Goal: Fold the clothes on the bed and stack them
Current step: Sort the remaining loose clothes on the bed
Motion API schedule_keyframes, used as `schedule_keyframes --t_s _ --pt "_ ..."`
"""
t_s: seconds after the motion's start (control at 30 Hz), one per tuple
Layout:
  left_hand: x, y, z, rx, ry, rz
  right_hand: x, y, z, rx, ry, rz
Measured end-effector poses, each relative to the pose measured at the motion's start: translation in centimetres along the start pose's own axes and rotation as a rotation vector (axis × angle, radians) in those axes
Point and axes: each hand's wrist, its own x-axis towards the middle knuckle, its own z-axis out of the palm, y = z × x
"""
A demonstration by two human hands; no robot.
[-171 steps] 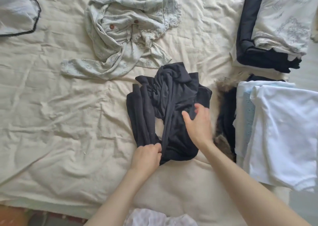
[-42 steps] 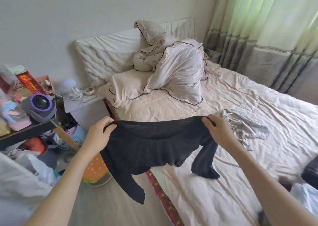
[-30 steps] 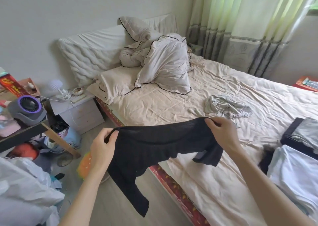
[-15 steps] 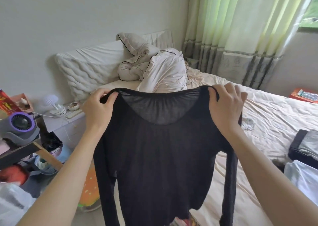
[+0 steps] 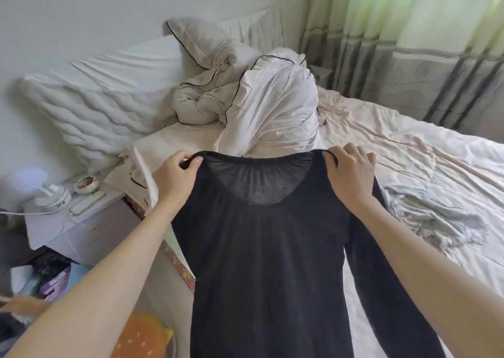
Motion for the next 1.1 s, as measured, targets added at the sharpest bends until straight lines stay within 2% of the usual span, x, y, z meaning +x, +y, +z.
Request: schedule_keyframes --t_s 0.2,0.33,0.43,0.6,0.83,1.1 --pt "9.1 -8.5 12.1 0.142 -0.164 -0.122 4.9 2.2 16.3 0.197 -0.318 0.163" --pt "13.9 -12.7 19.1 0.199 -0.184 -0.154 6.7 4.1 24.8 0.205 -0.407 0.286" --pt "17.6 -14.7 23.5 0.203 -0.168 -0.146 9.0 5.2 29.6 0.199 -0.426 0.296" --pt "20.9 -17.7 29.5 0.167 -0.168 -0.147 11.4 6.4 36.4 0.195 -0.412 0.35" --pt "20.9 -24.4 36.2 0.23 -0.26 -0.252 8.9 9.3 44.9 0.154 -0.547 0.404" --pt "20.3 -27.9 40.1 0.315 -0.485 -0.318 6.5 11.0 49.4 0.088 -0.646 0.46"
